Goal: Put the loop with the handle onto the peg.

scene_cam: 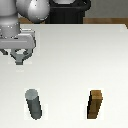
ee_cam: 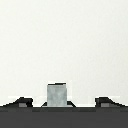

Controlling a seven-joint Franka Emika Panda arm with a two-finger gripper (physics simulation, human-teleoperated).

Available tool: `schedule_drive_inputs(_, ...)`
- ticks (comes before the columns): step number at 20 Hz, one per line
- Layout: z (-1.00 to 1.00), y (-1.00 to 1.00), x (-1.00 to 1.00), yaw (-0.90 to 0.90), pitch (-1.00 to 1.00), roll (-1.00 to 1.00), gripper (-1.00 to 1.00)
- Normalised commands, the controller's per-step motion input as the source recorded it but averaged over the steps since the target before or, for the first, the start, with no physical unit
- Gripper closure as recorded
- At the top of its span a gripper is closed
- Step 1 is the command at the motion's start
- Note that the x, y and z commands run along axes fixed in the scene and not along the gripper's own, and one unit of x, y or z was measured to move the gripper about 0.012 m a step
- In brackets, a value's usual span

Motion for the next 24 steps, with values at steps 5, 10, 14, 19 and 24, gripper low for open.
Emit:
schedule_drive_inputs(5,0.00,0.20,0.00,0.00,0.00,0.00,-1.00)
schedule_drive_inputs(10,-0.80,0.00,0.00,0.00,0.00,0.00,-1.00)
schedule_drive_inputs(14,0.00,0.00,0.00,0.00,0.00,0.00,1.00)
schedule_drive_inputs(19,0.00,0.00,0.00,0.00,0.00,0.00,1.00)
schedule_drive_inputs(24,0.20,0.00,0.00,0.00,0.00,0.00,1.00)
